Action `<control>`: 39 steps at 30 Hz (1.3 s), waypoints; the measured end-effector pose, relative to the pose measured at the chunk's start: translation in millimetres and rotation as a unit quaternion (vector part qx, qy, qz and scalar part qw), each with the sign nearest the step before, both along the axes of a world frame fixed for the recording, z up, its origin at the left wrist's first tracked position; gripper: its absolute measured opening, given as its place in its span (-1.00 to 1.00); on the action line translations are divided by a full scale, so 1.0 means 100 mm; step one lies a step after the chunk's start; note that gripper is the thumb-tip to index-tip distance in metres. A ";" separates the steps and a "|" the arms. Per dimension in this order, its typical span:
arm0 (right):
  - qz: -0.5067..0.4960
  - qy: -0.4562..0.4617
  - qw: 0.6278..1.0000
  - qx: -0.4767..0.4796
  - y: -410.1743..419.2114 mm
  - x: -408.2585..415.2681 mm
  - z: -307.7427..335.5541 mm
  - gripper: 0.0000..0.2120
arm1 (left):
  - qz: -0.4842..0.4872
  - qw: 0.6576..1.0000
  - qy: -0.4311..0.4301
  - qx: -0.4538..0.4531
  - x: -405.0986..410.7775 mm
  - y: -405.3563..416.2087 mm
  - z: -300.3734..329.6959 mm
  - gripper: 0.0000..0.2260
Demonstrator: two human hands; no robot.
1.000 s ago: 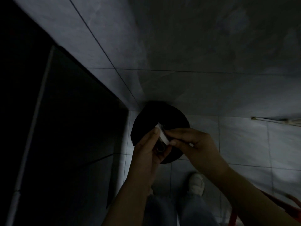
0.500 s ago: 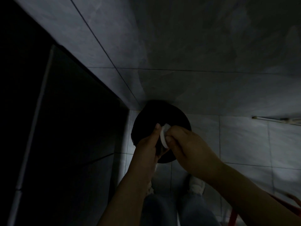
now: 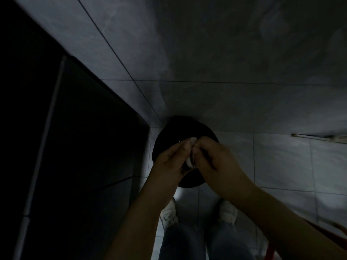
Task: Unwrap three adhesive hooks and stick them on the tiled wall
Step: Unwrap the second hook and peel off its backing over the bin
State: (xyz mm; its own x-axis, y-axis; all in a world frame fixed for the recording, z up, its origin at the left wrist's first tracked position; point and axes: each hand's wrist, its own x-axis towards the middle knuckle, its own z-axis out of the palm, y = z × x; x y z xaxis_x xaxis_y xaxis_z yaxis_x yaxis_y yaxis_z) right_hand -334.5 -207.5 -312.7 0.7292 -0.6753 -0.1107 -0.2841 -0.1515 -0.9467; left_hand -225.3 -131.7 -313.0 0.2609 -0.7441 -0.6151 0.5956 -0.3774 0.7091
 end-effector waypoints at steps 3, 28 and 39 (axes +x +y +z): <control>-0.024 0.006 1.000 0.008 0.00 -0.01 0.00 -0.69 | 0.010 1.000 0.014 0.003 -0.03 0.00 0.00 -0.65; -0.189 0.015 0.962 0.197 -0.03 -0.23 -0.24 -0.70 | 0.249 0.967 0.040 0.025 -0.17 -0.01 -0.03 -0.67; -0.272 0.064 0.933 0.226 -0.04 -0.45 -0.54 -0.76 | 0.341 0.940 -0.004 0.024 0.10 0.14 -0.15 -0.78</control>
State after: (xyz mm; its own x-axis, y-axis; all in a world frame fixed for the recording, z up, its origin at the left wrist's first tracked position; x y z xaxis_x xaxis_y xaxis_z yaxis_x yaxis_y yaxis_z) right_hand -379.3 -211.8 -366.8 0.2530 -0.8052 -0.5364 -0.3182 0.4543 -0.8321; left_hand -214.9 -117.3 -327.6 0.6713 -0.3740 -0.6399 0.7058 0.0589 0.7059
